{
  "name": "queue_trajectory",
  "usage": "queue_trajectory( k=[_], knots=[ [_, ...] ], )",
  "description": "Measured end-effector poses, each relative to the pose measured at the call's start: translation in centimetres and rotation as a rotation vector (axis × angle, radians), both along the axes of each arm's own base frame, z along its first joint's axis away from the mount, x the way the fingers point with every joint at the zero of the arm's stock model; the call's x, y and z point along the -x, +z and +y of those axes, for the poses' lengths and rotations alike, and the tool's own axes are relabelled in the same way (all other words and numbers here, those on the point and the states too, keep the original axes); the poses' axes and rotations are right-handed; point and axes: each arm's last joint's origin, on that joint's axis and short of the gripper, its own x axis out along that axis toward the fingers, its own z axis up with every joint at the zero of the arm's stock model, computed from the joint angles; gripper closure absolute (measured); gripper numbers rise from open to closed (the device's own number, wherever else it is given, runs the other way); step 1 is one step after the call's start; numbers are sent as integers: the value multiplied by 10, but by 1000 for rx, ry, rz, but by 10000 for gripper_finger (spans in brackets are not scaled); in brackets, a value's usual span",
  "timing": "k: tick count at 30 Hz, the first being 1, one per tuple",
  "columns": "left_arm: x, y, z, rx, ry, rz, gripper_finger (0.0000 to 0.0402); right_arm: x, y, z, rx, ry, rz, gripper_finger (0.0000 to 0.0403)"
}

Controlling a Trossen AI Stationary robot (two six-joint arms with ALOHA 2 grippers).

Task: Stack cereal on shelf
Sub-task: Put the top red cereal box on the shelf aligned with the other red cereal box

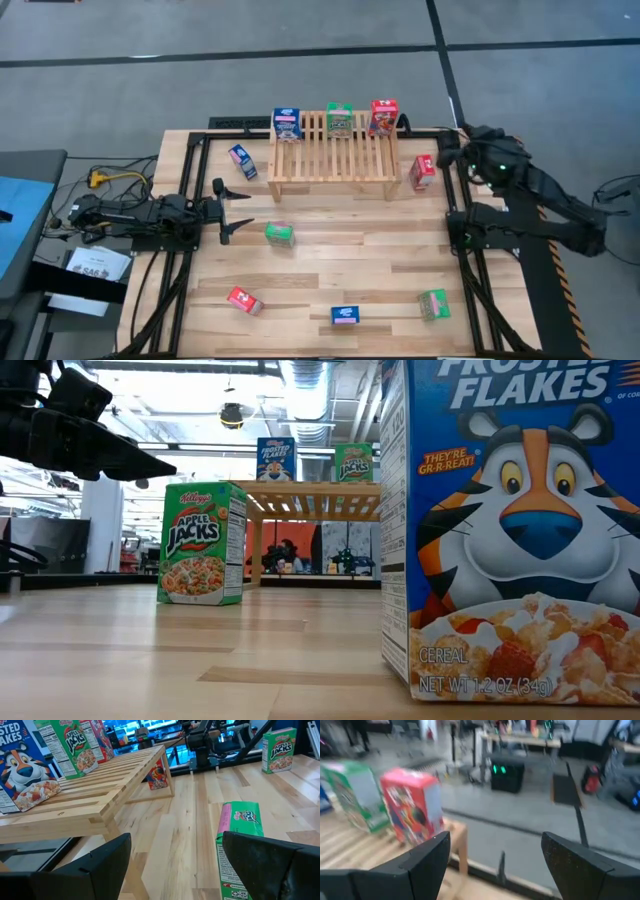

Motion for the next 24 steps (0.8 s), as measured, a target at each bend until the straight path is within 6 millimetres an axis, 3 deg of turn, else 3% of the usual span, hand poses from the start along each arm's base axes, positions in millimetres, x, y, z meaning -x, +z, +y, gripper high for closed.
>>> queue_trajectory(
  k=[16, 24],
  knots=[
    [0, 0, 0, 0, 0, 0, 97, -16, -37, -21, -450, -11, 30, 65],
    [0, 0, 0, 0, 0, 0, 97, -21, -47, -29, -571, -48, 36, 65]
  ],
)
